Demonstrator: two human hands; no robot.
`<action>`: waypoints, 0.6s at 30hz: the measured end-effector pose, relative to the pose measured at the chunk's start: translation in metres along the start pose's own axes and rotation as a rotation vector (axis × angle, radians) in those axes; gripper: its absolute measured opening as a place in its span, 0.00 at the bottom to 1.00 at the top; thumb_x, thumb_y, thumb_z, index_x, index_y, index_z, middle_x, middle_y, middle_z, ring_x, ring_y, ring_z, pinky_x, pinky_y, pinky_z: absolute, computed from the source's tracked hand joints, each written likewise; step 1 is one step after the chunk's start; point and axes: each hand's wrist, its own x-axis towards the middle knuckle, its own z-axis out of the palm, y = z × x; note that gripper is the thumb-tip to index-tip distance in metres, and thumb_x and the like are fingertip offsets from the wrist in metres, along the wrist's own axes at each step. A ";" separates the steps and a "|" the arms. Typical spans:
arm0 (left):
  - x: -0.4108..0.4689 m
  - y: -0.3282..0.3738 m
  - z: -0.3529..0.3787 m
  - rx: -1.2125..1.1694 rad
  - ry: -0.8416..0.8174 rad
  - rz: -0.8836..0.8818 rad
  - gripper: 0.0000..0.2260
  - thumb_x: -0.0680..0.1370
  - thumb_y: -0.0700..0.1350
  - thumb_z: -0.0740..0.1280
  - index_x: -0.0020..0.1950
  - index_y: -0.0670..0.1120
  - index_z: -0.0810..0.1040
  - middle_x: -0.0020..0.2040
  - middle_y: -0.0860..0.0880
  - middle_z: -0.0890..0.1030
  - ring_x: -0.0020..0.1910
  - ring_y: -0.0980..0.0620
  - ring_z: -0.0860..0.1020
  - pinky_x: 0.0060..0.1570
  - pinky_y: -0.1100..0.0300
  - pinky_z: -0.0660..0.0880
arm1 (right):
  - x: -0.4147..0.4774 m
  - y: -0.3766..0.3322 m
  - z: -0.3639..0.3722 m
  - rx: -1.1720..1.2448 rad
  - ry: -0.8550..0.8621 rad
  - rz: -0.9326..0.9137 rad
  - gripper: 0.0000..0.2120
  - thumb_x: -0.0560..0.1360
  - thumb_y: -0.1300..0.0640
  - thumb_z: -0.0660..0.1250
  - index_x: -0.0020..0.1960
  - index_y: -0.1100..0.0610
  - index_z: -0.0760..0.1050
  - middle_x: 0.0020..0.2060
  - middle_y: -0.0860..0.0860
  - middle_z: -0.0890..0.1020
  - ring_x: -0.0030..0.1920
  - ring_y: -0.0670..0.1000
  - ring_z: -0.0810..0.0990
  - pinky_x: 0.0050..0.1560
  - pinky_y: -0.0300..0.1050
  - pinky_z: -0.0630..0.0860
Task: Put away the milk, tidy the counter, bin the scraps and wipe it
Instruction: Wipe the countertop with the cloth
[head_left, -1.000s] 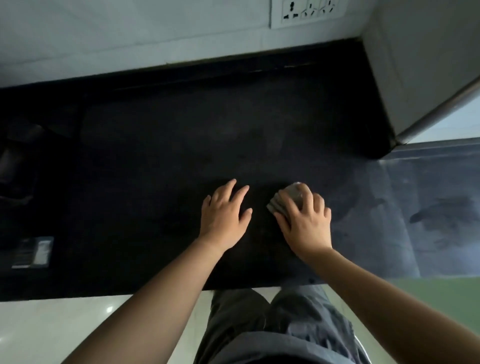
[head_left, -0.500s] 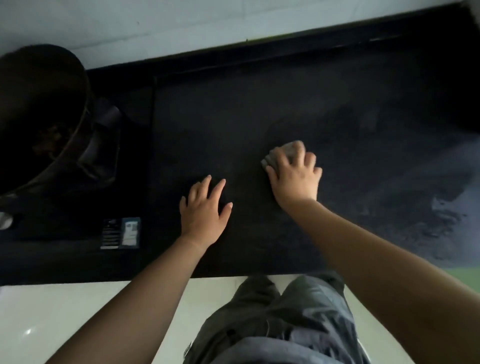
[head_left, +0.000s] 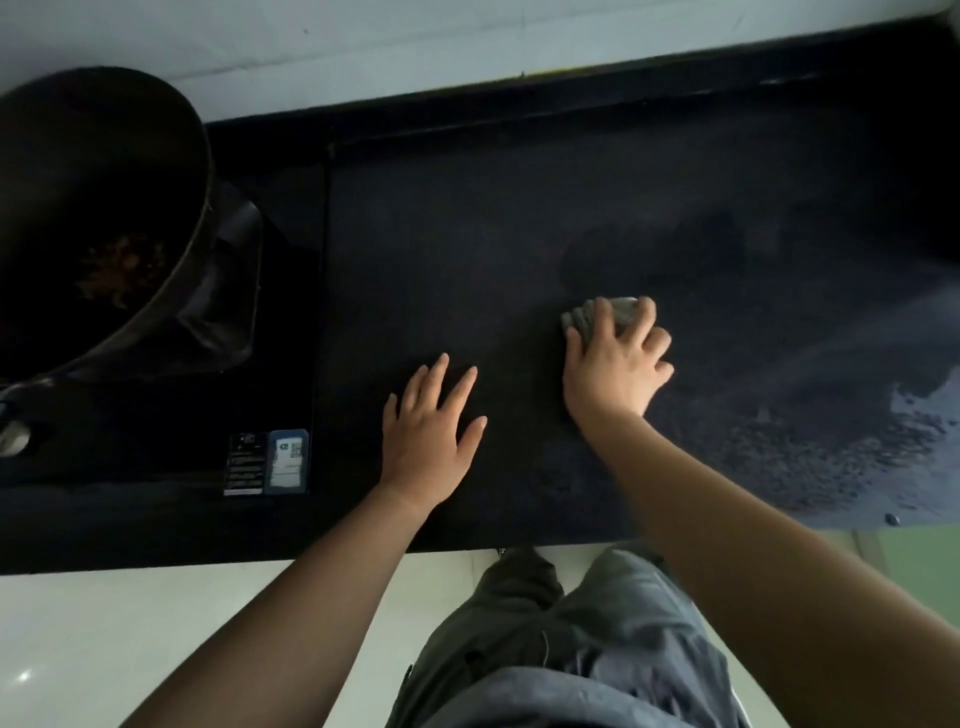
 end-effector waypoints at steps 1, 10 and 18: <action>-0.001 0.000 0.000 0.000 0.003 0.004 0.25 0.79 0.58 0.54 0.75 0.56 0.55 0.78 0.48 0.53 0.76 0.45 0.54 0.69 0.40 0.57 | -0.006 -0.005 0.002 -0.011 -0.012 -0.069 0.20 0.77 0.43 0.56 0.67 0.47 0.61 0.69 0.58 0.57 0.60 0.63 0.61 0.52 0.61 0.65; -0.022 0.006 -0.002 -0.108 0.000 -0.011 0.24 0.78 0.57 0.57 0.74 0.55 0.60 0.77 0.46 0.58 0.74 0.45 0.57 0.67 0.41 0.62 | -0.078 0.071 -0.011 -0.064 -0.027 -0.528 0.21 0.72 0.42 0.63 0.63 0.48 0.70 0.63 0.58 0.69 0.56 0.63 0.69 0.47 0.58 0.72; -0.067 0.019 0.014 -0.061 -0.045 -0.021 0.26 0.79 0.59 0.53 0.75 0.57 0.53 0.78 0.47 0.50 0.76 0.44 0.49 0.71 0.41 0.55 | -0.053 0.042 -0.009 -0.030 -0.004 -0.129 0.21 0.76 0.42 0.56 0.67 0.47 0.63 0.68 0.57 0.58 0.59 0.61 0.60 0.53 0.61 0.66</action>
